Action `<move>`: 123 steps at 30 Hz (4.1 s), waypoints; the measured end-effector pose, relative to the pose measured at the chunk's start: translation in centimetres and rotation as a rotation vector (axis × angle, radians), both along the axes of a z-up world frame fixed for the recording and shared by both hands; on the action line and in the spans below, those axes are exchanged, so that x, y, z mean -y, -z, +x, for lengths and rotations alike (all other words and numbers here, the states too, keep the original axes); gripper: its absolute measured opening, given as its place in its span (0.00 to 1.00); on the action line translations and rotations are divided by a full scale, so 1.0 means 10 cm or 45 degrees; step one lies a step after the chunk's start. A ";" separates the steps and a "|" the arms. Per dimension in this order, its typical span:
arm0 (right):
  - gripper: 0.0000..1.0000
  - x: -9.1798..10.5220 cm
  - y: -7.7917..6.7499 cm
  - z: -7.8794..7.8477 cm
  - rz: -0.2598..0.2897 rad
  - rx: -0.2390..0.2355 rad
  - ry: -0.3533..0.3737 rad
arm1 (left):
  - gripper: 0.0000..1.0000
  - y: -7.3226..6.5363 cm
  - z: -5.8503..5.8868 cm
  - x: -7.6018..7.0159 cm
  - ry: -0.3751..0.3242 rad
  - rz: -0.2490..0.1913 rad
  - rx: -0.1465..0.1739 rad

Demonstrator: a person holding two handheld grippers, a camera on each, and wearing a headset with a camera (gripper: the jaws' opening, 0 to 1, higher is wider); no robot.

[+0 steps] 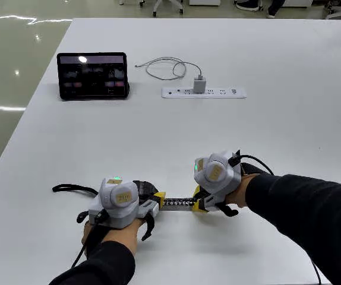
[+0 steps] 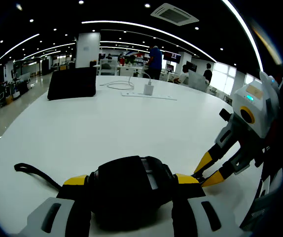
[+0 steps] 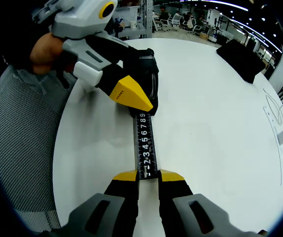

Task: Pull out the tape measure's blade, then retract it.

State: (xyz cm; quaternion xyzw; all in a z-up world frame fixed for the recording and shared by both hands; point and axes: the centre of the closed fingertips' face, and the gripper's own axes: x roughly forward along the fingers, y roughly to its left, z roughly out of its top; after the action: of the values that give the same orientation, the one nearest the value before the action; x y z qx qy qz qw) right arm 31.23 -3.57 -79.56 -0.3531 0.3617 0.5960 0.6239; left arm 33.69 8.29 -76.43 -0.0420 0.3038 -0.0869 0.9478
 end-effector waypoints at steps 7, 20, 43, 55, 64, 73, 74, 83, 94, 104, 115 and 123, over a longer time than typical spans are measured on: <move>0.10 -0.03 0.00 0.01 0.007 0.000 -0.005 | 0.62 0.00 0.00 0.00 0.002 -0.002 -0.009; 0.10 -0.11 0.01 0.03 0.029 -0.019 0.016 | 0.61 -0.01 -0.02 0.00 0.013 -0.037 -0.020; 0.10 -0.30 -0.01 0.03 0.096 -0.027 0.017 | 0.61 0.00 -0.01 -0.01 0.015 -0.047 -0.018; 0.10 -0.35 -0.01 0.04 0.113 -0.031 0.043 | 0.62 0.00 -0.01 -0.01 0.012 -0.054 -0.016; 0.10 -0.42 0.00 0.04 0.126 -0.028 0.052 | 0.62 -0.01 -0.02 -0.01 0.013 -0.067 -0.018; 0.10 -0.52 0.01 0.04 0.144 -0.029 0.057 | 0.62 -0.01 -0.01 -0.02 0.013 -0.071 -0.017; 0.10 -0.53 0.01 0.04 0.148 -0.031 0.060 | 0.62 -0.01 -0.01 -0.02 0.013 -0.072 -0.017; 0.10 -0.60 0.02 0.03 0.168 -0.039 0.065 | 0.62 -0.02 -0.02 -0.02 0.019 -0.079 -0.017; 0.10 -0.70 0.03 0.03 0.188 -0.042 0.068 | 0.62 -0.02 -0.03 -0.01 0.022 -0.085 -0.018; 0.10 -0.76 0.01 0.02 0.205 -0.044 0.067 | 0.62 -0.01 -0.03 0.00 0.028 -0.089 -0.019; 0.10 -0.77 0.01 0.01 0.202 -0.028 0.049 | 0.62 -0.01 -0.03 0.00 0.029 -0.086 -0.015; 0.10 -0.76 0.01 0.01 0.193 -0.025 0.047 | 0.62 -0.02 -0.02 -0.01 0.028 -0.081 -0.010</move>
State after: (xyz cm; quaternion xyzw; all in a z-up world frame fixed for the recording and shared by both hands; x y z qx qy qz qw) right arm 31.30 4.06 -79.61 -0.2924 0.3280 0.6135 0.6562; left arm 33.45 8.34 -76.28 -0.0691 0.3050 -0.1069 0.9438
